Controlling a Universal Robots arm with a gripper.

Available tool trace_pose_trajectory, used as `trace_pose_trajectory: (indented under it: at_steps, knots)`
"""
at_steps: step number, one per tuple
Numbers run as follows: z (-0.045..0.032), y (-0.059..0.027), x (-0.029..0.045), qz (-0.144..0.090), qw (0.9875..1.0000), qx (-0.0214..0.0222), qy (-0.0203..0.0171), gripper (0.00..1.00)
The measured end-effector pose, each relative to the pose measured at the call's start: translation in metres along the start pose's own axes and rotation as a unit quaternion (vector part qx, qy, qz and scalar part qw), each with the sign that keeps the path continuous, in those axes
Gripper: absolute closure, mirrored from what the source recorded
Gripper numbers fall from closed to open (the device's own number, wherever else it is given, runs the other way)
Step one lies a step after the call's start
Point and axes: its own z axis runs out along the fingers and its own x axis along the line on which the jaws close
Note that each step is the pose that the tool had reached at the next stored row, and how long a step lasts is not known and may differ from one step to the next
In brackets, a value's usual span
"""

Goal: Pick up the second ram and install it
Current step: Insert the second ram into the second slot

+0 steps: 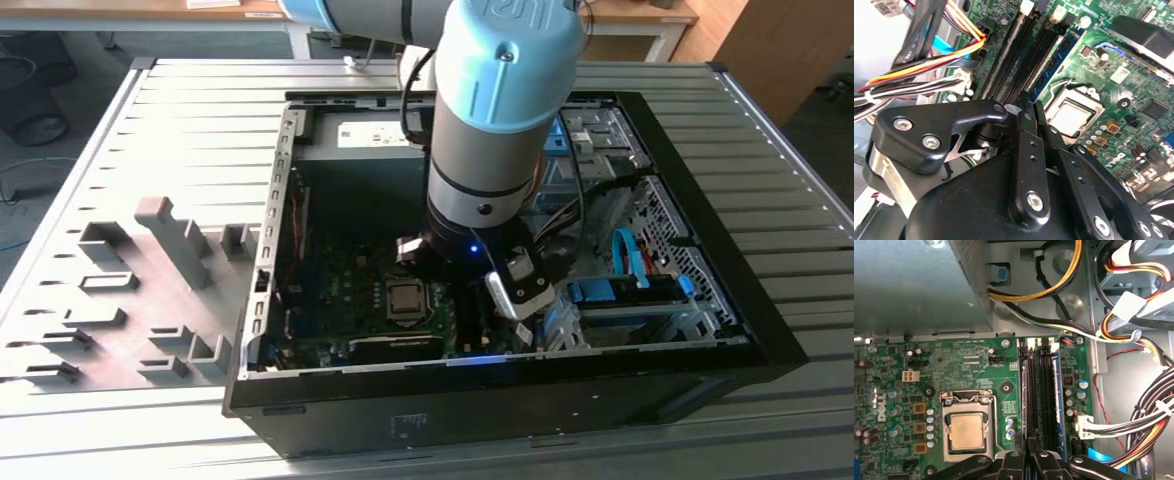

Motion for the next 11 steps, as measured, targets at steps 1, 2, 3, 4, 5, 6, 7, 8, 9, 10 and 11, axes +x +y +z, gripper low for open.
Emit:
trace_pose_trajectory:
  at_steps: [1,2,3,4,5,6,7,8,9,10,11]
  knots:
    - [0.0001,0.0002,0.0,0.0,1.0,0.0,0.0,0.86]
    - [0.0001,0.0002,-0.0001,0.0,1.0,0.0,0.0,0.86]
    - [0.0,0.0002,-0.0001,0.0,1.0,0.0001,0.0,0.86]
    - [0.0,0.0002,-0.0002,0.0,1.0,0.0001,0.0,0.86]
    - [0.0,0.0003,-0.0004,0.0,1.0,0.0001,0.0,0.86]
    - [0.0,0.0003,-0.0011,0.0,1.0,0.0002,0.0,0.86]
    - [0.0,0.0004,-0.0021,0.0,1.0,0.0005,0.0,0.86]
    - [0.0,0.0005,-0.0032,0.0,1.0,0.0006,-0.0001,0.86]
    - [0.0,0.0005,-0.0042,0.001,1.0,0.0008,-0.0001,0.86]
    - [0.0,0.0006,-0.0052,0.001,1.0,0.001,-0.0001,0.86]
    - [0.0,0.0006,-0.0061,0.001,1.0,0.0011,-0.0001,0.86]
